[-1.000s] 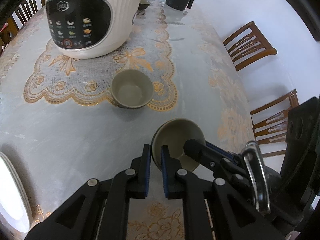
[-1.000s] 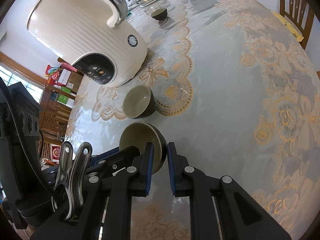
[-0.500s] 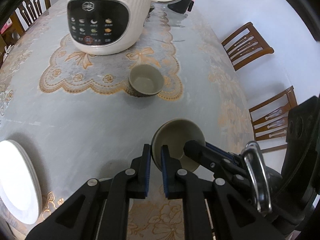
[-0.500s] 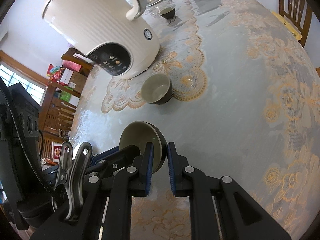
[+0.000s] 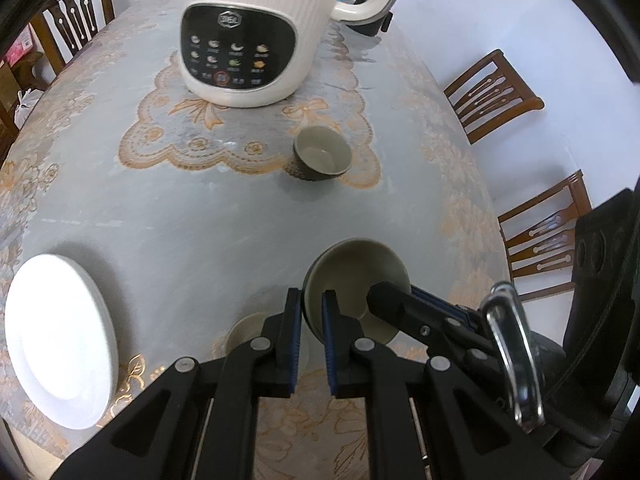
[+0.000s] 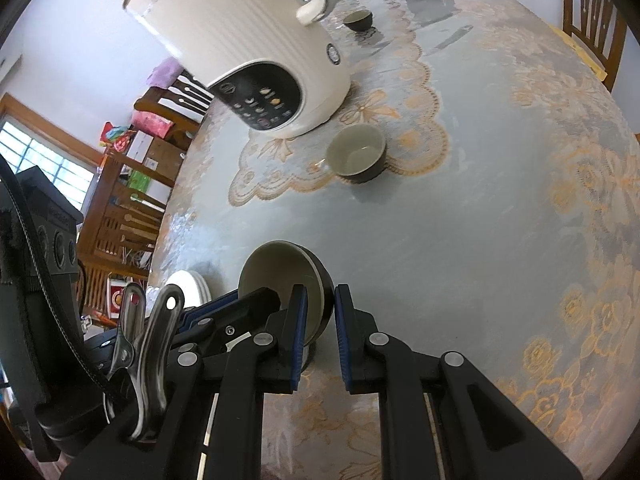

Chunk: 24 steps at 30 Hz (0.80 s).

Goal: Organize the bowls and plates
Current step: 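Carry the held dark bowl over the placed bowl with both tools, then lower the bowl into the placed bowl and open both tools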

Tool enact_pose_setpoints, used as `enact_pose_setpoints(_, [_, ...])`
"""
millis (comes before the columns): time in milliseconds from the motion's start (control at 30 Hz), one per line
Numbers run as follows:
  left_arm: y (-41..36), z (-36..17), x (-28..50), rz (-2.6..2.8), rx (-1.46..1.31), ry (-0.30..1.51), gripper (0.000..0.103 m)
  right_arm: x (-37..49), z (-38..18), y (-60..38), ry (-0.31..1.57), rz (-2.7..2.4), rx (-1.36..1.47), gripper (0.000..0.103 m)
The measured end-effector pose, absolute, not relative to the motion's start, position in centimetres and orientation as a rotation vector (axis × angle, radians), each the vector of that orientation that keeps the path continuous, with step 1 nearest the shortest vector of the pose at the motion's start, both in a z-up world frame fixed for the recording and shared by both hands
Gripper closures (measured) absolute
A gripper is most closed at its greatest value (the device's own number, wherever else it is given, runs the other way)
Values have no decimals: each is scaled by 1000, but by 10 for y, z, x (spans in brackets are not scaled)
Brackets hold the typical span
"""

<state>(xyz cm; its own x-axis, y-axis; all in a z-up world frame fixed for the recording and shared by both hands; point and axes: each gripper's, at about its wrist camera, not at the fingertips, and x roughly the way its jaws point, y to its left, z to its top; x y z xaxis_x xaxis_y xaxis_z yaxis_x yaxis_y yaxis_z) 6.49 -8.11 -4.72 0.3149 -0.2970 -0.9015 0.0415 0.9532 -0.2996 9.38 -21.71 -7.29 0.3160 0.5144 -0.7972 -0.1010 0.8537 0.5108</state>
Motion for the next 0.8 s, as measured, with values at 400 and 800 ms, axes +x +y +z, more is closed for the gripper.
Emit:
enact_pose_setpoints(400, [-54,-62,45,-208,-255,1275,94,81,-88,-189,1241,427,406,86])
enact_pose_setpoints(800, [-45,-74,39,-209,-263,1300,94,78,-102,-177,1267,412,402,86])
